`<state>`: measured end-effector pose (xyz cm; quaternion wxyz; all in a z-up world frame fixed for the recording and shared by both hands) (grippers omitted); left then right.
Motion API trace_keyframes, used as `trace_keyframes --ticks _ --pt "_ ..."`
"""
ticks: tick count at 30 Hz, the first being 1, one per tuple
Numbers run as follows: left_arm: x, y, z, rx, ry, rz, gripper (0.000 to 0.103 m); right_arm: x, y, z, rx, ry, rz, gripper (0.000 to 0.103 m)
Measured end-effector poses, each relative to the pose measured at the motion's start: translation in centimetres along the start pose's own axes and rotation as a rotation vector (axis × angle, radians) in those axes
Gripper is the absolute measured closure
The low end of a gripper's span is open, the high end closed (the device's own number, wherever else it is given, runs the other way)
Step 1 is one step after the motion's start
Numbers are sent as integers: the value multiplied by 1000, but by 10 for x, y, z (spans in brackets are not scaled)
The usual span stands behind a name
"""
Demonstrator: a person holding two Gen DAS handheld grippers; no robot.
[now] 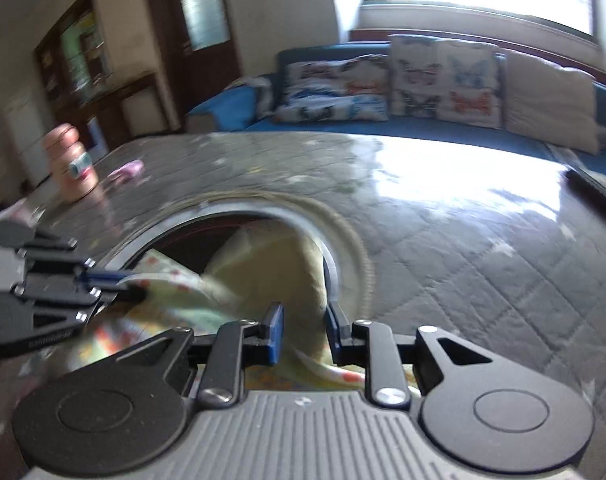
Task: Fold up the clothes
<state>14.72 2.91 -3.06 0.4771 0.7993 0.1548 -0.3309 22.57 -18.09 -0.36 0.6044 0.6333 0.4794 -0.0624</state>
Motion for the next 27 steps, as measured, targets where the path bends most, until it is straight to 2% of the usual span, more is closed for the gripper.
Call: trace_keyframes --ticks 4,6,13,16,19,22,25,27 --pt "-5 0 -6 -29 41 12 83 -15 -11 11 25 -32 48 74" --pt "-9 1 -11 -44 60 18 82 -23 -17 15 34 -46 67 74" --pt "-11 -4 -37 -145 131 -12 81 -19 -40 26 46 -80 -4 74" --pt "-19 -7 -40 -162 144 -13 81 -11 -40 42 95 -117 1 81" --pt "-31 -6 -35 -157 127 14 81 -13 -37 46 105 -139 27 82" --pt "-37 1 -22 -139 75 45 81 -13 -35 41 96 -135 42 81" --pt "-34 12 -6 -118 9 66 81 -5 -34 32 71 -124 31 81" --pt "-27 19 3 -98 -11 63 81 4 -33 31 65 -150 19 82"
Point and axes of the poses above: each gripper's, at about its wrist camera, not at the fingertips, and x roughly the way its jaws point, z to its right, y to its top, the point moved 3 cm from there along x, roughly the way its jaws point, and after that the axes turned 10 degrees about x, right-handed, at the moved point
